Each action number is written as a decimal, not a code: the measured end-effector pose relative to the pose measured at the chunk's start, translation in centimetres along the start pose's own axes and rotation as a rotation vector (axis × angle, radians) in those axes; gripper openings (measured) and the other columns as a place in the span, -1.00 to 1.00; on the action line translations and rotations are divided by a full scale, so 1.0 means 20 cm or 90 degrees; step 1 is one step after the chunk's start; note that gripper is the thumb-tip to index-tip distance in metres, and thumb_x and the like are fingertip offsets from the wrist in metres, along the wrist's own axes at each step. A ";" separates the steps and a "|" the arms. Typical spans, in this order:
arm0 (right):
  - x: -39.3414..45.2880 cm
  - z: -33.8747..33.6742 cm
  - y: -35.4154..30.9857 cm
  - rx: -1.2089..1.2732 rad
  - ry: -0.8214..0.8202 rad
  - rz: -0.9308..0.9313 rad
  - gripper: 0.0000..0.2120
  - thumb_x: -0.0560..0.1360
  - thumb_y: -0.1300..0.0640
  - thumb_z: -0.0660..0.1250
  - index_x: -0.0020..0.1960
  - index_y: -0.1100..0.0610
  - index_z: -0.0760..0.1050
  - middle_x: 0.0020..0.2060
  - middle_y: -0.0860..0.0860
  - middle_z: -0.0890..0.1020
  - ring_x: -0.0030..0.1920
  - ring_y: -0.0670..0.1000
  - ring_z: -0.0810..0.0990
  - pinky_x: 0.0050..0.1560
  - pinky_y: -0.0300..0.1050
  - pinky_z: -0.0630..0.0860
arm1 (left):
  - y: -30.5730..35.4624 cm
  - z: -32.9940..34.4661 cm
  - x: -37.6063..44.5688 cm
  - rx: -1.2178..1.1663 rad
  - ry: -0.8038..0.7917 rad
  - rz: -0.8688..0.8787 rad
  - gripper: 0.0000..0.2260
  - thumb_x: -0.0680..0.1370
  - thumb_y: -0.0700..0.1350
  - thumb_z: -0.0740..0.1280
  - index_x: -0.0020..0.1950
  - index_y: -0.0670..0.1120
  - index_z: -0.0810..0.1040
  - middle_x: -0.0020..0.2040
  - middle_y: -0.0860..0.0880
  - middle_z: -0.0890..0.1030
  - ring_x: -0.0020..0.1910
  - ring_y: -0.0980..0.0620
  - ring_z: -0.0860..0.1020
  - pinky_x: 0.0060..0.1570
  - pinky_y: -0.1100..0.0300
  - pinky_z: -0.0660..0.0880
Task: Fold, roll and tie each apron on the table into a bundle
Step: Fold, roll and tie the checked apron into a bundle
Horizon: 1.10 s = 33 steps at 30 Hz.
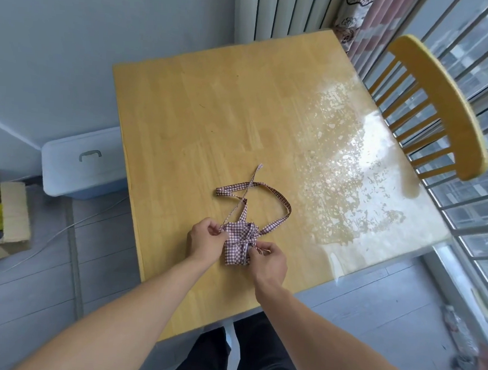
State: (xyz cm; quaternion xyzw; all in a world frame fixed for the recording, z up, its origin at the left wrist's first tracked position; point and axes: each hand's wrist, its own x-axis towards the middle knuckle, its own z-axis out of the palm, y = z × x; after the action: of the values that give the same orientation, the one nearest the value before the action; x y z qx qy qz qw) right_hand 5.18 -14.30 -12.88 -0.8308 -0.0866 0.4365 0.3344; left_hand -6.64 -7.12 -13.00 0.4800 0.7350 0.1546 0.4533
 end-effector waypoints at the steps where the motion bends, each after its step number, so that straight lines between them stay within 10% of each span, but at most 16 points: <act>1: 0.00 0.00 0.00 -0.012 -0.001 -0.011 -0.95 0.53 0.13 0.46 0.00 0.03 0.64 -0.16 -0.15 0.64 -0.26 -0.17 0.57 -0.25 -0.22 0.49 | -0.02 -0.01 -0.02 -0.007 0.006 0.045 -0.87 0.45 -0.20 0.54 -0.19 -0.09 0.60 -0.22 0.00 0.66 -0.25 0.05 0.59 -0.35 0.42 0.41; 7: 0.01 -0.03 -0.01 -0.132 -0.056 -0.061 -0.80 0.56 0.08 0.44 0.17 0.07 0.68 0.03 -0.03 0.73 -0.22 -0.15 0.59 -0.11 -0.21 0.53 | -0.06 -0.01 -0.10 0.154 -0.088 0.369 -0.88 0.45 -0.03 0.56 -0.04 0.01 0.77 -0.09 0.10 0.72 -0.07 0.17 0.58 0.00 0.26 0.51; 13: 0.00 -0.18 -0.04 -0.288 -0.184 -0.179 -0.72 0.63 0.11 0.36 0.32 0.10 0.62 0.19 0.01 0.70 0.11 -0.05 0.65 0.09 -0.25 0.50 | -0.05 0.06 -0.07 0.220 -0.172 0.335 -0.79 0.58 0.02 0.41 0.17 0.01 0.71 0.07 0.05 0.72 0.07 0.03 0.60 0.07 0.15 0.53; 19: 0.01 -0.26 -0.09 -0.390 -0.180 -0.379 -0.90 0.55 0.18 0.42 -0.07 0.03 0.69 -0.18 -0.14 0.71 -0.18 -0.17 0.63 -0.17 -0.26 0.54 | -0.08 0.14 -0.08 0.275 -0.193 0.386 -0.72 0.54 0.07 0.44 0.24 0.09 0.66 0.02 0.13 0.61 0.08 0.04 0.44 0.13 0.13 0.33; 27: 0.08 -0.26 -0.19 -0.352 -0.260 -0.463 -0.59 0.57 0.31 0.33 0.36 0.01 0.49 0.11 -0.10 0.67 0.08 -0.13 0.62 0.10 -0.20 0.57 | -0.10 0.16 -0.05 0.147 -0.207 0.280 -0.75 0.66 0.04 0.26 -0.01 -0.02 0.69 -0.09 0.06 0.61 0.02 -0.03 0.50 0.07 0.06 0.41; 33: 0.14 -0.25 -0.11 -0.647 -0.173 -0.518 -0.80 0.60 -0.02 0.35 0.19 -0.09 0.66 0.19 -0.10 0.63 0.22 0.01 0.51 0.26 -0.05 0.42 | -0.12 0.12 -0.04 0.104 -0.253 0.216 -0.70 0.63 0.06 0.25 -0.02 -0.02 0.75 -0.05 0.05 0.67 0.04 0.05 0.56 0.14 0.12 0.49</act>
State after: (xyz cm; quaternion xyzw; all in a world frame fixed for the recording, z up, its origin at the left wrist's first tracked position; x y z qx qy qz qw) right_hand 11.04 -13.74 -11.37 -0.7236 -0.6298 0.2814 0.0256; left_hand -5.89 -9.48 -15.46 0.6521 0.5510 0.0711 0.5159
